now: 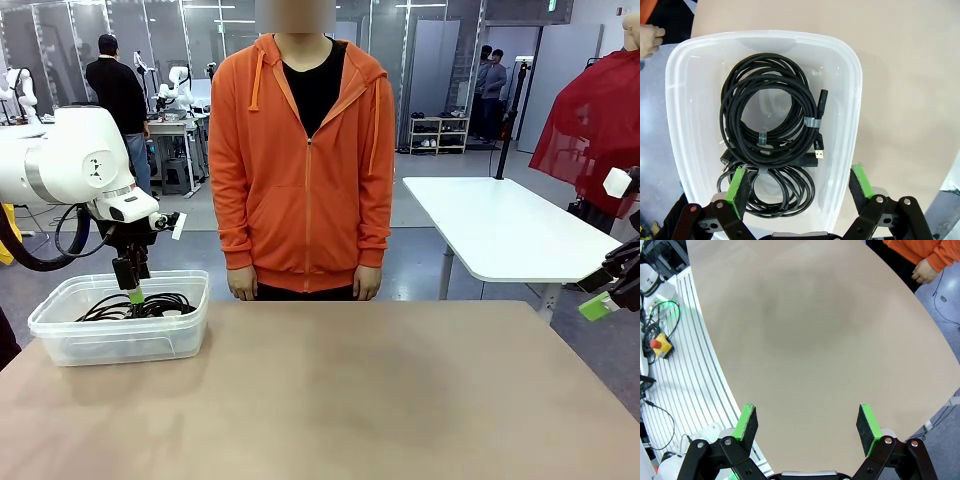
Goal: Organize and store the cables.
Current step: Place the USB Extension Cable into the Organizing box.
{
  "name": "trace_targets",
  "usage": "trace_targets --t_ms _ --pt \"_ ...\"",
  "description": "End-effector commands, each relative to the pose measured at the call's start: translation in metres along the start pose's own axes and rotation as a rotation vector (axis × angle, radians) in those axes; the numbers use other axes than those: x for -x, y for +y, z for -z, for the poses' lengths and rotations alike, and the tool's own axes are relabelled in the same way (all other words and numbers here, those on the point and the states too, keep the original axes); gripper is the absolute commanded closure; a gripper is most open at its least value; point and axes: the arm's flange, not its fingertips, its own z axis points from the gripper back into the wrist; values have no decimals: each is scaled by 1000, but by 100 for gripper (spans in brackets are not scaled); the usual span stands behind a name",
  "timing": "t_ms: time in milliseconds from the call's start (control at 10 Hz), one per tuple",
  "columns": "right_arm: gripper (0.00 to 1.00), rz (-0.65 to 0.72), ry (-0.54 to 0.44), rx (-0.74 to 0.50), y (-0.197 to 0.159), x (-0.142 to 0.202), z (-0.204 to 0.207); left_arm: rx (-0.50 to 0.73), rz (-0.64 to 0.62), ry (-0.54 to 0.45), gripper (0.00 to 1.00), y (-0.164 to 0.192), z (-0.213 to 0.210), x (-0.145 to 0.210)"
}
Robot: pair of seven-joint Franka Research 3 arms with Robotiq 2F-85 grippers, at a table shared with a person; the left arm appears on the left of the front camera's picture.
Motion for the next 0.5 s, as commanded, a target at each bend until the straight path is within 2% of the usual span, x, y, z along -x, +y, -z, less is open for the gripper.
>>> trace_targets --t_ms 0,400 --pt "0 -6 13 5 1 1 -1 -10 0 -2 0 0 2 2" --pt "0 -6 13 5 1 1 -1 -10 0 -2 0 0 2 2"
